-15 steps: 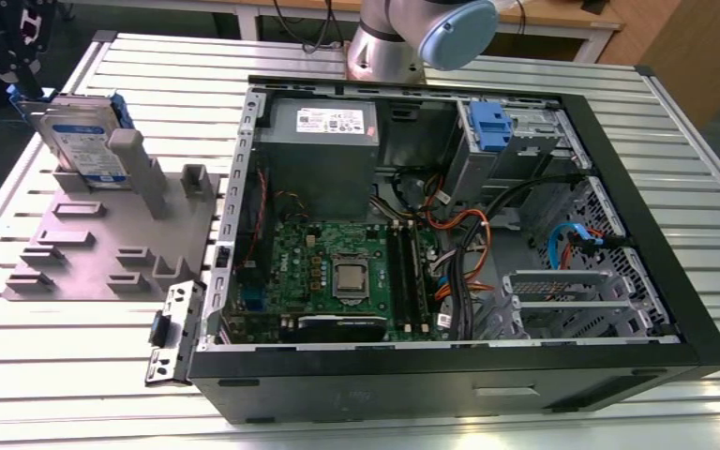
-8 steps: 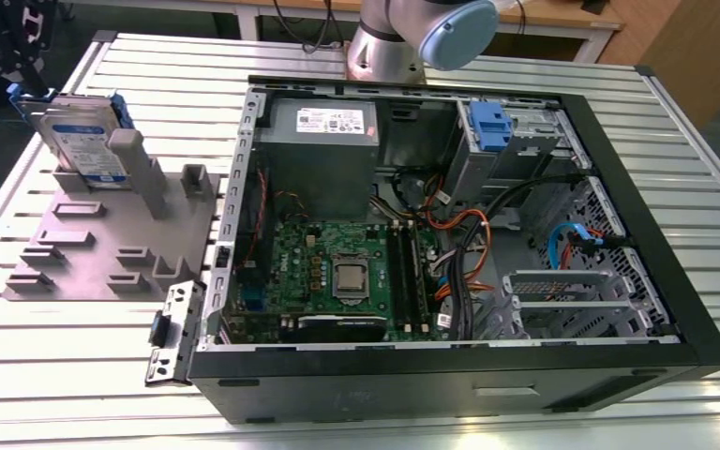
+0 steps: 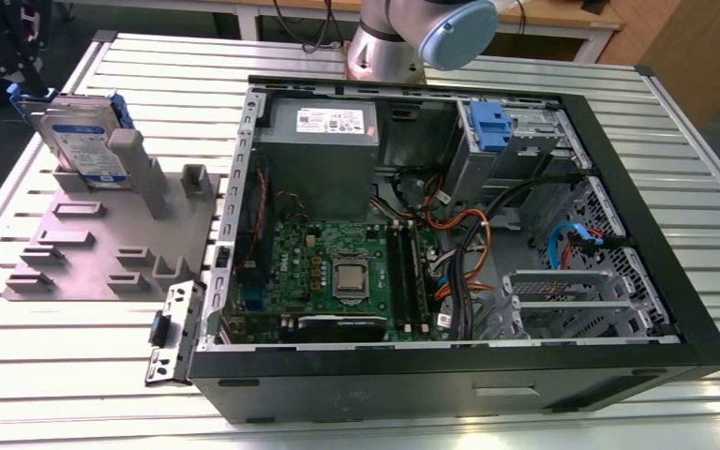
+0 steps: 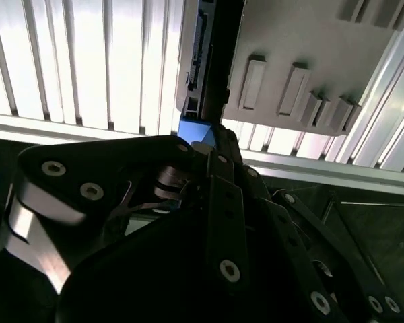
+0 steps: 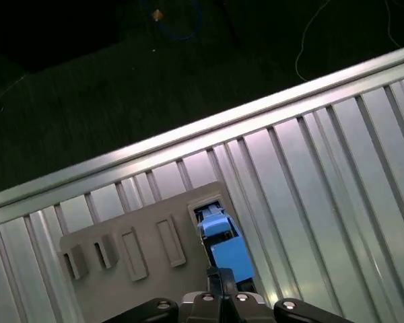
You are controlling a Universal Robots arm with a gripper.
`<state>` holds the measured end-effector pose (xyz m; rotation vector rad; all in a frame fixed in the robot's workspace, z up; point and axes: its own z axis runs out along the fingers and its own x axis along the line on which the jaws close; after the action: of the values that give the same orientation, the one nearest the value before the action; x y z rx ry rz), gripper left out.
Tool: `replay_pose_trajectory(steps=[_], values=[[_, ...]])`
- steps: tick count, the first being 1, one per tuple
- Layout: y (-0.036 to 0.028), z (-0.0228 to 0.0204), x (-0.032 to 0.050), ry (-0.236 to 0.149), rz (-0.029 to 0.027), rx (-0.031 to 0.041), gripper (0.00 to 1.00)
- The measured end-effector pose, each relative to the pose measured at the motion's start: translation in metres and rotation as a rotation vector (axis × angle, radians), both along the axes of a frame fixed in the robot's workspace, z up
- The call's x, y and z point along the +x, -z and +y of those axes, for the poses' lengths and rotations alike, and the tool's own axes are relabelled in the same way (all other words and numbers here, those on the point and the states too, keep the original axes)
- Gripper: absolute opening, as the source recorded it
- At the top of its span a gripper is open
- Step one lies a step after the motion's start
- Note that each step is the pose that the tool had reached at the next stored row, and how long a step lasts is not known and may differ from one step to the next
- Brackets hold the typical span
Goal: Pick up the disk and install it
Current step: 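Pick up the disk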
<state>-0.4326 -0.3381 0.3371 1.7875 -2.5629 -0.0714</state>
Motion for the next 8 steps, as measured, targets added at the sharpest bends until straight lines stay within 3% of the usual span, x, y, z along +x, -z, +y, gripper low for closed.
replay_pose_trajectory(steps=[4,8], values=[[0.0002,0.0000,0.0000,-0.073,-0.0001,0.0000,0.11],[0.0004,0.0002,-0.0012,-0.099,-0.0001,-0.0004,0.11]])
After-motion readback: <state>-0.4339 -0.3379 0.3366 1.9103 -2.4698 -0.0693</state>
